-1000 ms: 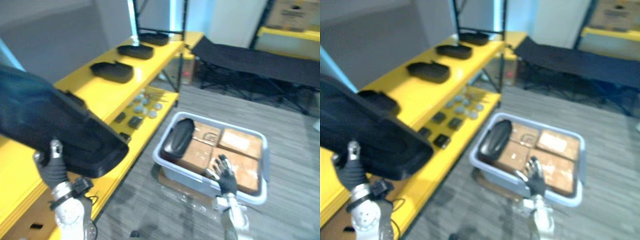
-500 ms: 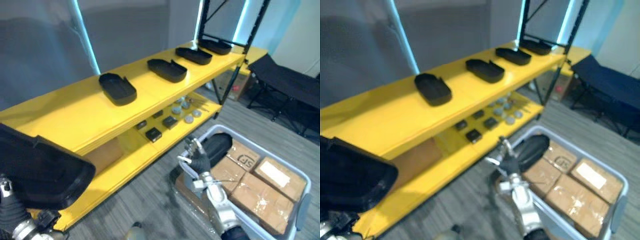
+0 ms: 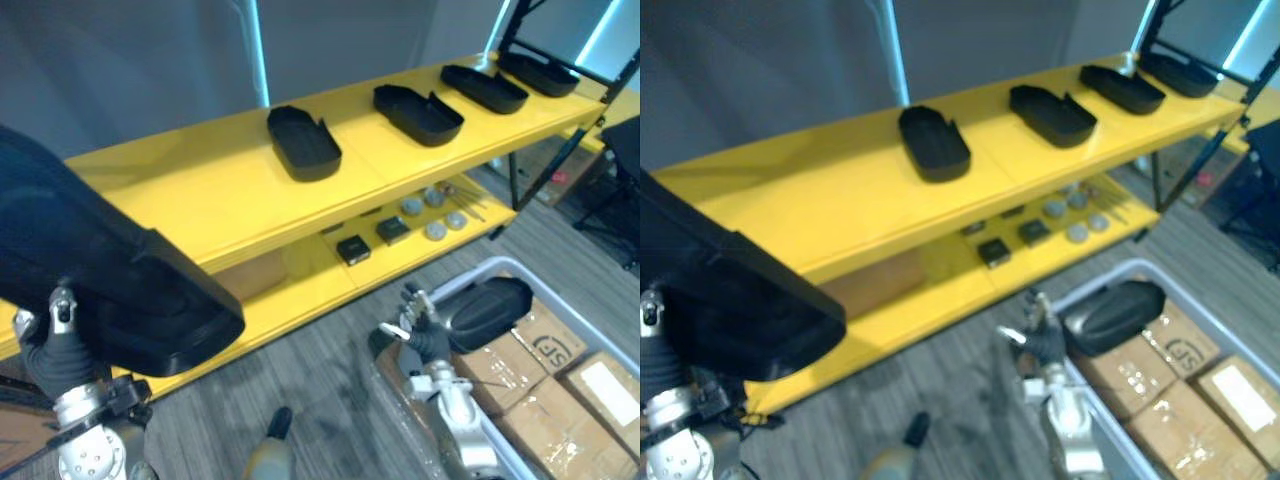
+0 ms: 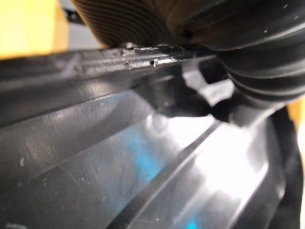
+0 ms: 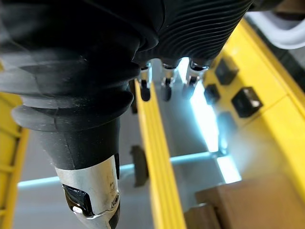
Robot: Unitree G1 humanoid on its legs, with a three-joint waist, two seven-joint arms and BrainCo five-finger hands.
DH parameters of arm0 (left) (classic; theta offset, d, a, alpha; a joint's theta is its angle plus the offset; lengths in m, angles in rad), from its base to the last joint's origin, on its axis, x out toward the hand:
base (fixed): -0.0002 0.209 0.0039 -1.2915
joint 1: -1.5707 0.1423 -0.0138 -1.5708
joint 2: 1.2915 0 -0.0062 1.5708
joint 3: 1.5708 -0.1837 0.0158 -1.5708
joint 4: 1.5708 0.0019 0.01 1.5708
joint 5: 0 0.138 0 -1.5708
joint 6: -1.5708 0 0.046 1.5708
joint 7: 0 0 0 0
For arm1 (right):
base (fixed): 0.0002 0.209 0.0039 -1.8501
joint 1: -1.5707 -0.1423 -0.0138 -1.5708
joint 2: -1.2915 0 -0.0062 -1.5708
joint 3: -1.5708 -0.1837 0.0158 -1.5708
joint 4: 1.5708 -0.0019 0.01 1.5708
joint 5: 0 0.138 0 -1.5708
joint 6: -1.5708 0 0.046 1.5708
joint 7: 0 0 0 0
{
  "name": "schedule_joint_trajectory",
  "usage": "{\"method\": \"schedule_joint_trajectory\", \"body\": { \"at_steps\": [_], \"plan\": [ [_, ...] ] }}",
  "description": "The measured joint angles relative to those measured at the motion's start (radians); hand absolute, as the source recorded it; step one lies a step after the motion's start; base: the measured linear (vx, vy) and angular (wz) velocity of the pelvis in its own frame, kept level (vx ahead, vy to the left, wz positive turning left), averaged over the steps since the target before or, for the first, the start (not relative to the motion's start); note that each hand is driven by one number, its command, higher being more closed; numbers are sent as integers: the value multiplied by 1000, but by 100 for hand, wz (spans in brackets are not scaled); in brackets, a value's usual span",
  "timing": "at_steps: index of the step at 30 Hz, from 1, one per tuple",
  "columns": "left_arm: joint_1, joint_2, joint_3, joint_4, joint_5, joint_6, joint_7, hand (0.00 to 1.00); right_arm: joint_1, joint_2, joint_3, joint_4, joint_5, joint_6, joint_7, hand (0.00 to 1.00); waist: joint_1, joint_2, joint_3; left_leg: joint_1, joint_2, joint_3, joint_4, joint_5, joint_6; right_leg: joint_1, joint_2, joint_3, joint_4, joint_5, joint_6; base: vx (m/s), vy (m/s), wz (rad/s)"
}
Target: Walk over and take plastic housings, then place them on the shelf
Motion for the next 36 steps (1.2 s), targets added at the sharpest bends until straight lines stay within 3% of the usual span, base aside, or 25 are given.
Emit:
{"method": "schedule_joint_trajectory", "body": {
  "at_steps": [3,4,5,7,9,11,14,15,16,17,18,19,20,21,22,24,27,29,30,31,32,33,34,36],
  "plan": [
    [20,-25,-46,28,-2,9,3,100,3,-12,-1,-30,-18,2,22,0,-4,42,25,2,14,37,1,26,6,18,20,10,-25,-40,25,-119,-35,5],
    [32,-50,-75,32,-2,10,1,100,30,-19,-1,-49,-19,3,29,0,-15,59,35,1,24,106,-1,29,55,33,27,-14,-24,-47,46,-182,-10,48],
    [47,-54,-86,32,-1,10,-3,100,47,-21,-1,-58,-16,5,31,0,-29,64,40,-1,42,170,3,24,78,50,31,-36,-26,-50,48,-204,-5,61],
    [64,-53,-92,34,6,10,-8,100,79,-24,3,-77,-15,5,42,0,-42,64,40,-12,62,237,5,26,78,67,33,-78,-25,-55,55,-125,10,61],
    [65,-53,-87,33,6,3,3,100,85,-39,7,-80,-15,1,47,0,-30,72,36,-35,67,278,6,46,72,62,28,-84,-28,-61,64,-64,49,39],
    [64,-52,-64,30,7,-3,2,100,79,-27,9,-80,-15,-4,50,0,-21,62,37,-38,53,318,8,65,65,67,12,-83,-30,-67,73,1,65,22],
    [43,-39,-28,20,13,-3,-7,100,53,8,8,-80,-16,-23,35,0,-19,-6,36,-74,-9,322,49,40,77,67,-32,-81,-28,-83,40,86,83,41],
    [24,-34,-21,19,14,-2,-10,100,39,14,3,-80,-21,-37,9,0,-17,-21,40,-76,-29,317,72,10,82,77,-52,-78,20,-44,3,145,134,51],
    [-2,-34,-29,23,15,-1,-14,100,35,14,-15,-81,-41,-46,-24,0,-28,-15,36,-66,-39,292,79,-2,98,43,-81,-45,140,5,-64,146,161,54],
    [-13,-31,-28,21,16,-2,-18,100,32,14,-25,-81,-56,-54,-41,0,-28,-16,34,-54,-41,289,76,-10,106,17,-99,-18,207,36,-86,138,222,46],
    [-31,-16,-23,20,21,-2,-13,100,16,15,-40,-83,-92,-71,-75,0,-25,-21,32,-29,-48,289,74,-34,116,-30,-132,46,320,119,-111,169,217,18],
    [-44,8,-24,21,47,-1,13,100,-4,19,-55,-84,-116,-88,-100,0,-32,-24,30,-1,-60,278,71,-54,135,-75,-155,117,413,228,-109,197,207,18],
    [-53,18,-25,21,57,-1,22,100,-14,22,-63,-84,-127,-92,-112,0,-38,-20,31,8,-57,262,71,-62,145,-101,-159,149,467,192,-87,220,128,39],
    [-79,35,-28,21,77,2,44,100,-33,27,-73,-85,-134,-102,-125,0,-57,-15,34,27,-58,232,66,-72,161,-160,-141,179,564,45,-84,239,74,48],
    [-106,38,-37,22,85,11,58,100,-37,27,-83,-97,-135,-105,-134,0,-65,-6,38,61,-54,208,48,-78,167,-200,-99,193,587,-48,-89,236,51,52],
    [-141,46,-38,24,86,22,62,100,-36,26,-103,-128,-135,-110,-134,0,-81,0,41,109,-52,175,28,-93,168,-243,-35,202,508,-113,-116,284,36,54],
    [-201,45,-49,47,86,42,63,100,-37,7,-133,-193,-135,-138,-133,0,-99,22,37,126,-32,113,32,-120,158,-332,72,313,279,-111,-121,204,-80,71],
    [-228,46,-71,83,85,59,63,100,-41,-11,-150,-237,-133,-149,-129,0,-123,33,36,123,-20,45,35,-137,134,-378,123,435,148,-82,-79,185,-209,101],
    [-226,46,-80,88,85,74,62,100,-37,-13,-158,-263,-132,-149,-124,0,-129,24,30,124,-26,22,36,-148,119,-376,123,471,107,-69,-66,182,-313,104],
    [-212,50,-95,88,87,86,62,100,-35,-14,-165,-310,-126,-151,-103,0,-126,-23,1,126,-45,5,36,-168,91,-362,114,514,64,-53,-55,255,-439,119],
    [-202,40,-109,90,88,89,63,100,-41,-26,-168,-327,-121,-158,-90,0,-126,-25,-5,130,-36,8,37,-176,78,-345,120,518,58,13,-22,260,-397,106],
    [-192,36,-124,90,88,92,62,100,-42,-39,-167,-341,-114,-160,-87,0,-126,-14,-8,135,-13,24,39,-176,65,-330,129,493,50,49,-31,278,-362,83],
    [-156,12,-152,84,89,105,58,100,-55,-82,-168,-349,-101,-162,-87,0,-115,37,-25,140,51,26,33,-177,15,-287,179,438,10,65,-55,224,-240,53],
    [-133,-8,-163,72,88,120,55,100,-70,-104,-170,-351,-90,-160,-84,0,-109,70,-43,140,89,89,24,-165,-6,-239,208,391,-41,75,-66,282,-214,62]
  ]
}}
